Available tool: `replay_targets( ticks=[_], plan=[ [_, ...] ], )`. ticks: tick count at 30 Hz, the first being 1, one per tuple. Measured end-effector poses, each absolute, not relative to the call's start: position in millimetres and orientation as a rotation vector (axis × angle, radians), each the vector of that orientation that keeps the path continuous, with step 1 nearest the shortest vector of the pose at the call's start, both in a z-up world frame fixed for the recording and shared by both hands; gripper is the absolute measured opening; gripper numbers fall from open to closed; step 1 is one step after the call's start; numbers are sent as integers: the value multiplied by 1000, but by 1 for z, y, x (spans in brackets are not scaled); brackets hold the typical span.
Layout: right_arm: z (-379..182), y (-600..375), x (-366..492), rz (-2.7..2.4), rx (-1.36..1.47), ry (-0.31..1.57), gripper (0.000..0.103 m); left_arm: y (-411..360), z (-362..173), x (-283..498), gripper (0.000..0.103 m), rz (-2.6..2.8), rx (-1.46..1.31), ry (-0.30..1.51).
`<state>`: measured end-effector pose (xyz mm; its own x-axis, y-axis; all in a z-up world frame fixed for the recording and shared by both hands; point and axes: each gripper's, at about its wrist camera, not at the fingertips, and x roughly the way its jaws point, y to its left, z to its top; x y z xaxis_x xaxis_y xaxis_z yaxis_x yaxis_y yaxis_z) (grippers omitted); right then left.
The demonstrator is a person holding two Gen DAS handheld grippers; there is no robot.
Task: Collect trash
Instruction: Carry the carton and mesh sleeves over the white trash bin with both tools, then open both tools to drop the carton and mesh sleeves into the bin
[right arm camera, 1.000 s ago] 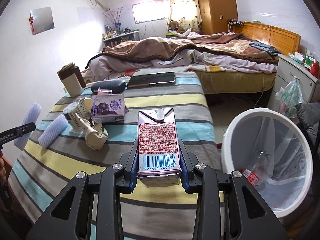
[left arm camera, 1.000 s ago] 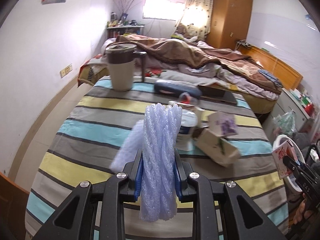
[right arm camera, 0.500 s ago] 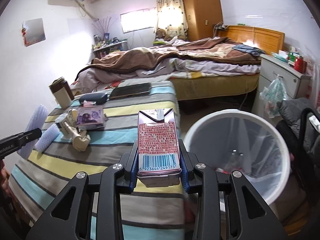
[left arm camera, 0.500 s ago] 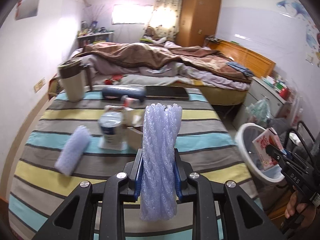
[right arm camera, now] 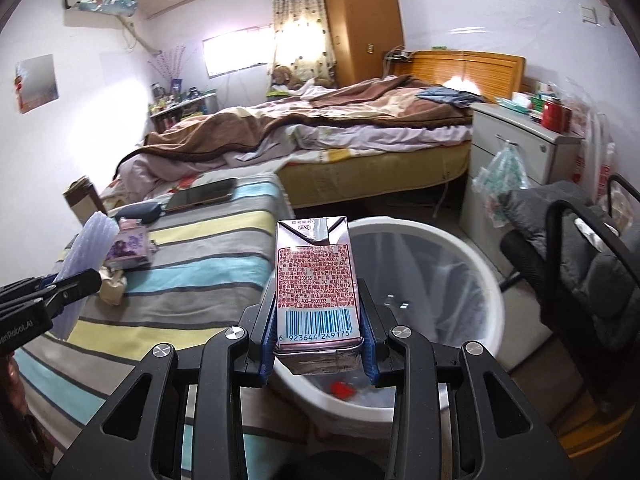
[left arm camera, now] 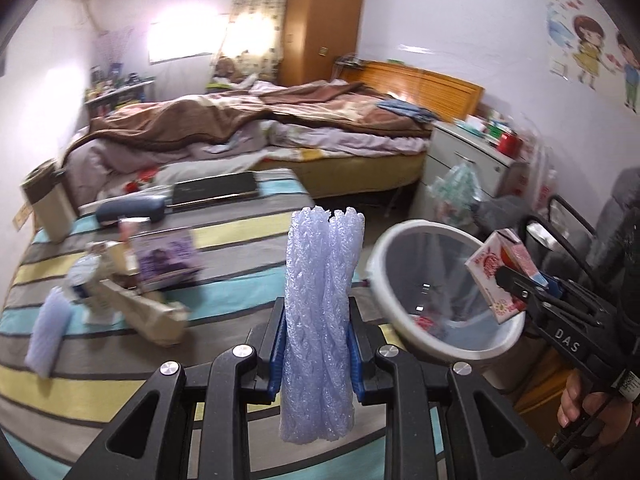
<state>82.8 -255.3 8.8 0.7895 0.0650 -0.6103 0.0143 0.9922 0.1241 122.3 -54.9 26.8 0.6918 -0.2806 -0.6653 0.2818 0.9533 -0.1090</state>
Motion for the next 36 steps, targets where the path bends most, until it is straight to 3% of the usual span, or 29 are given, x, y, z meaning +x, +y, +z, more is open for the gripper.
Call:
replay_targets(
  ticks=[24,27,28,30,32,36],
  plan=[
    [-26,-305,104,-53,86,818,36,-175,-11,166,27,-531,56,844],
    [-30,-305,107,-45,78,836,37,-174,-16,170,45,-524,46,861],
    [-31,-304,107,-43,74,843,37,-173,-17,171,55,-519,42,863],
    [-33,-304,107,-51,65,845,39,-169,-19,172,57,-517,33,866],
    [-34,-303,105,-56,64,847,54,-167,-19,173,57,-508,33,868],
    [-31,-302,102,-54,74,838,56,-160,-20,173,57,-499,20,874]
  ],
)
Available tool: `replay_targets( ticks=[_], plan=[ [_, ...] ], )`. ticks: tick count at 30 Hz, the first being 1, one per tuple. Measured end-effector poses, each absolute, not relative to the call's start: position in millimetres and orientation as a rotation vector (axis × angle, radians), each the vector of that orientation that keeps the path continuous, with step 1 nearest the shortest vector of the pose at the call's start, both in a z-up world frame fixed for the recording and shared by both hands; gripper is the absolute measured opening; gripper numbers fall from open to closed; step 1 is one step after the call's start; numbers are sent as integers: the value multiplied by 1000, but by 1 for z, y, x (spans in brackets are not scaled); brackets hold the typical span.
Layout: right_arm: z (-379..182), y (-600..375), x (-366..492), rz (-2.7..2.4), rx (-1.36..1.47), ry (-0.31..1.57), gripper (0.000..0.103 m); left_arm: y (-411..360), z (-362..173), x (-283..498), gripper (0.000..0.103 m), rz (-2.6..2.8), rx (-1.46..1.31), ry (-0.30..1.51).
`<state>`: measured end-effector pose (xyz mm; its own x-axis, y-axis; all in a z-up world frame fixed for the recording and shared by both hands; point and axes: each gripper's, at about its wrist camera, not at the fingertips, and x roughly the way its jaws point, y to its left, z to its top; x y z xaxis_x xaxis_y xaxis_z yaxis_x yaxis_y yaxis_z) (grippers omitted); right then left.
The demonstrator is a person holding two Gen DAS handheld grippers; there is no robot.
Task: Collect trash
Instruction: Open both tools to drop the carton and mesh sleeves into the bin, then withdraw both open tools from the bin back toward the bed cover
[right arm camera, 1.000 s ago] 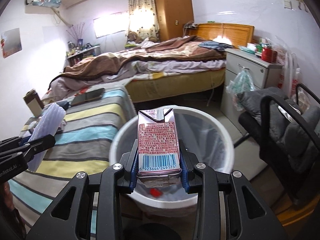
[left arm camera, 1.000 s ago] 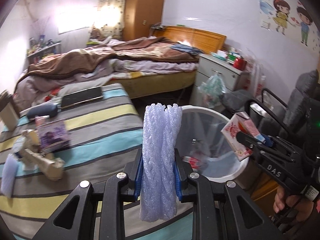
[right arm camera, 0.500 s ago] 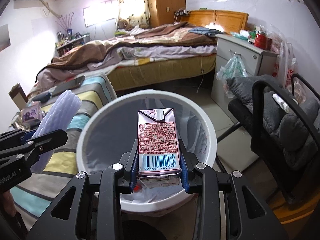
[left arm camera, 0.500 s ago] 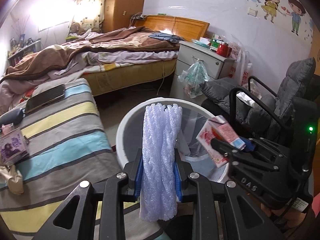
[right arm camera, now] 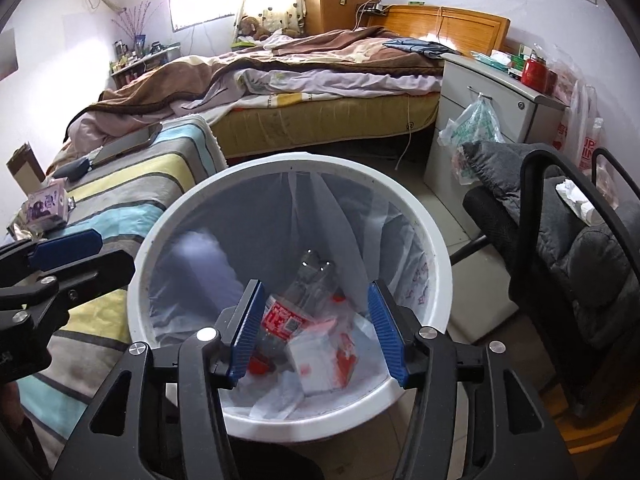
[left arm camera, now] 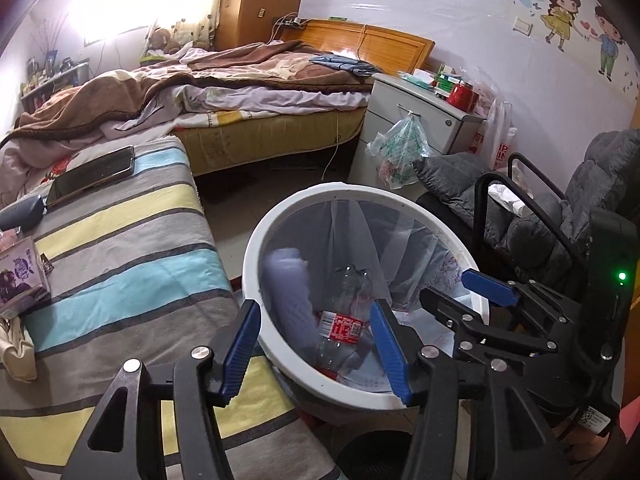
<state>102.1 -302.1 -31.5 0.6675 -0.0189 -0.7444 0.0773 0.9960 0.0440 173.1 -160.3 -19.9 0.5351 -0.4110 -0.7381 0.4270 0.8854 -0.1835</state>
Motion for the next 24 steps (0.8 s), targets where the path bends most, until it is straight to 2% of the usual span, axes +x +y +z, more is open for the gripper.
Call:
replay_targets(
  ticks=[24],
  plan=[
    [3,-260,88,5,80,713,56,-86,10,136,57,-395,-29,790]
  ],
)
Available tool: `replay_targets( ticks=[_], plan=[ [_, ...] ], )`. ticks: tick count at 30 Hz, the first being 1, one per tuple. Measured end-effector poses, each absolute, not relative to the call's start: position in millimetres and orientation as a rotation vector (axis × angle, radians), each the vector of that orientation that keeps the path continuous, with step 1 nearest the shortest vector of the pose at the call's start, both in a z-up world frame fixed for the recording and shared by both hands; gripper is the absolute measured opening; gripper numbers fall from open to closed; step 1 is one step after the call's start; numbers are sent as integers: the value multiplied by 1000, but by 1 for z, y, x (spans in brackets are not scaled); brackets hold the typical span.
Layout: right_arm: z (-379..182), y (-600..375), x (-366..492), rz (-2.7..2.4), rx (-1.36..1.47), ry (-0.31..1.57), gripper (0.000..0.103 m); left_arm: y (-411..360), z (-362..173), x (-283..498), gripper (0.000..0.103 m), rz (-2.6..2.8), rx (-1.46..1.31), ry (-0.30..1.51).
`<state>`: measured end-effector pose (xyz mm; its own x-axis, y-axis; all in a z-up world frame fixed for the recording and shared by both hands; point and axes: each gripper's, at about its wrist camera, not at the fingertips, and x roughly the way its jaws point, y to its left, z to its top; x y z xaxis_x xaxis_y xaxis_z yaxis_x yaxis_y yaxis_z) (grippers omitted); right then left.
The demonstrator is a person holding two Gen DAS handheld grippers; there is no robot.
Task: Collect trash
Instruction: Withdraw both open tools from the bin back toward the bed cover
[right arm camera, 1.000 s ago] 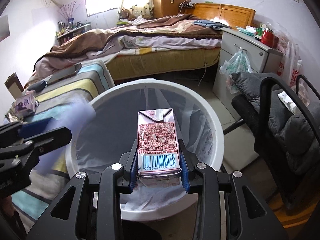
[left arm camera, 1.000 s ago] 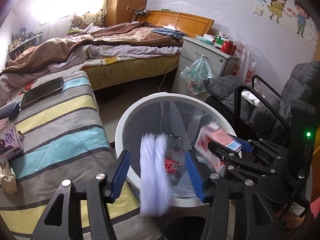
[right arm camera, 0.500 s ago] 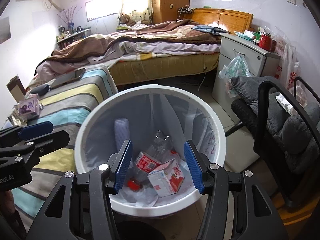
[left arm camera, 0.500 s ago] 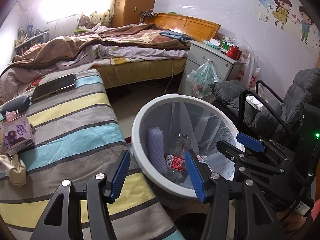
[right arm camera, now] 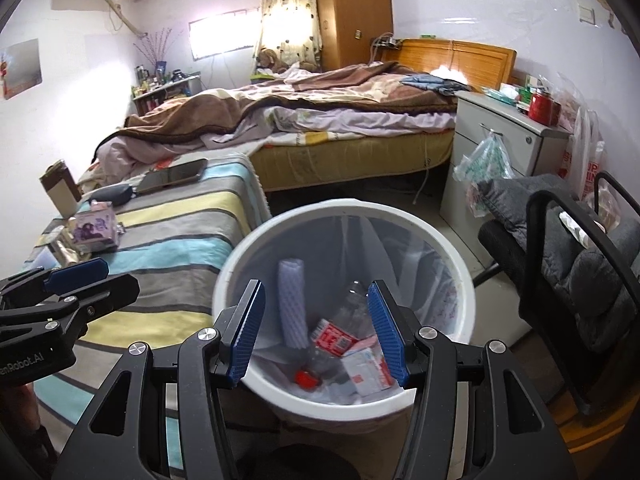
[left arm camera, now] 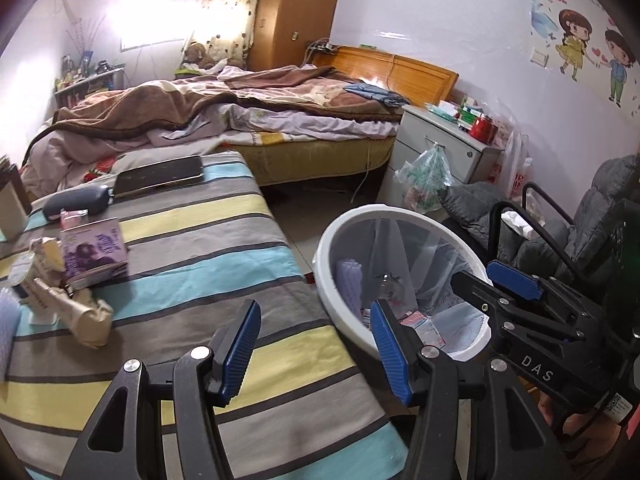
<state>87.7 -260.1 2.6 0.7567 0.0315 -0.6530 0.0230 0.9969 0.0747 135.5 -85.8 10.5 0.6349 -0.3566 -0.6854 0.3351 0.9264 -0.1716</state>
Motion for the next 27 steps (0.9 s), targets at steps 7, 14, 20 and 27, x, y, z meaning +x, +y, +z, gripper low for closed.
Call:
replay_targets(
  ticks=[7,14,20,27],
  plan=[
    [8,-231,86,52,42,677,55,-51,16,125,57,-331,-39,761],
    [10,-205,87,106,25,671,55,-14,16,117,57,-267,-55,750],
    [12,-181,88,157,10,669,55,18,14,112,57,-221,-82,747],
    [12,-152,93,221,-15,670,55,71,11,105,57,-129,-124,745]
  ],
)
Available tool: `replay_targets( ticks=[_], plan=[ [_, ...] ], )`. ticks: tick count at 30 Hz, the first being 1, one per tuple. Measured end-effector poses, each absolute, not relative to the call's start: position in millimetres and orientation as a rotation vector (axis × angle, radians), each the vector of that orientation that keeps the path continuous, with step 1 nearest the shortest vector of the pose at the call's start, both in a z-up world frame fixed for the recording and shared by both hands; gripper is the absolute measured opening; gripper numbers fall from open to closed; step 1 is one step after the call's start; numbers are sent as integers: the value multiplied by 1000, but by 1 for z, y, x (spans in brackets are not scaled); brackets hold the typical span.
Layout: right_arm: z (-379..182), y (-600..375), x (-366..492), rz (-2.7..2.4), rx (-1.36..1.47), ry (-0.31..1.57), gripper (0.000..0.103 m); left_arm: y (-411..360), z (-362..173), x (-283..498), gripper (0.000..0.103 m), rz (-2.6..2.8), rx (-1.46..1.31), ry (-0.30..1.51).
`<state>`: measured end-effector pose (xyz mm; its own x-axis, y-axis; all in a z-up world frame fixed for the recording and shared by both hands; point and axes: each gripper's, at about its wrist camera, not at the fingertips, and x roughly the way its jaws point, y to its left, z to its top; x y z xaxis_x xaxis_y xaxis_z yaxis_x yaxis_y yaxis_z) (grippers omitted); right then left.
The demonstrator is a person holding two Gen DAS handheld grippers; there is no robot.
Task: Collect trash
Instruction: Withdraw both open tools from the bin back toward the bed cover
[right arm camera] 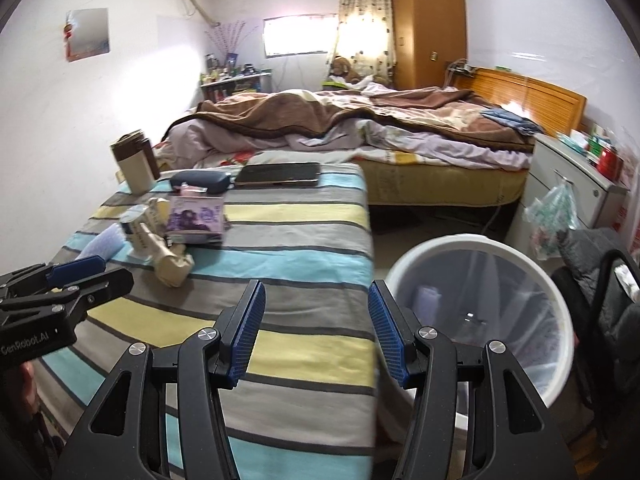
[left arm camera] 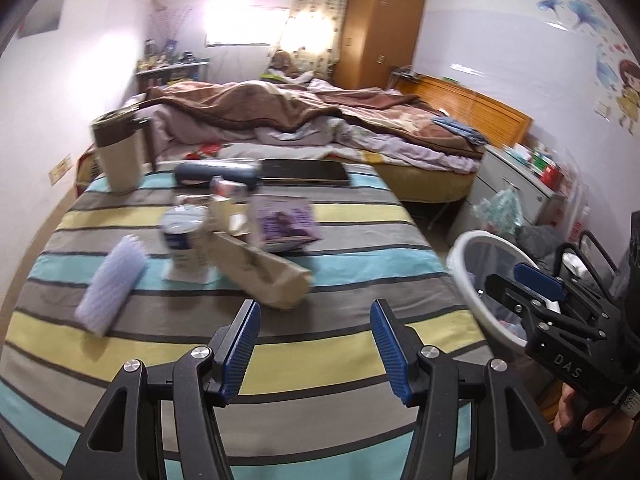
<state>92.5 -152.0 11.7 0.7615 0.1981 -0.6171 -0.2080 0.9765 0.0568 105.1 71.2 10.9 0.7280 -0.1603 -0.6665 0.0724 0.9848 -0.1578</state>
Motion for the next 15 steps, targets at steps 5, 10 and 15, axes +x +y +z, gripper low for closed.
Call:
replay_targets(
  ticks=[5,10,15],
  plan=[
    [9,-134,98,269,-20,684,55,116,4,104,57,-50,-156,755],
    [6,-113,103,305,-34,697,55,152,1,101,57,8,-193,752],
    [5,-92,108,366,-45,698,56,181,-6,106,57,61,-204,770]
  ],
)
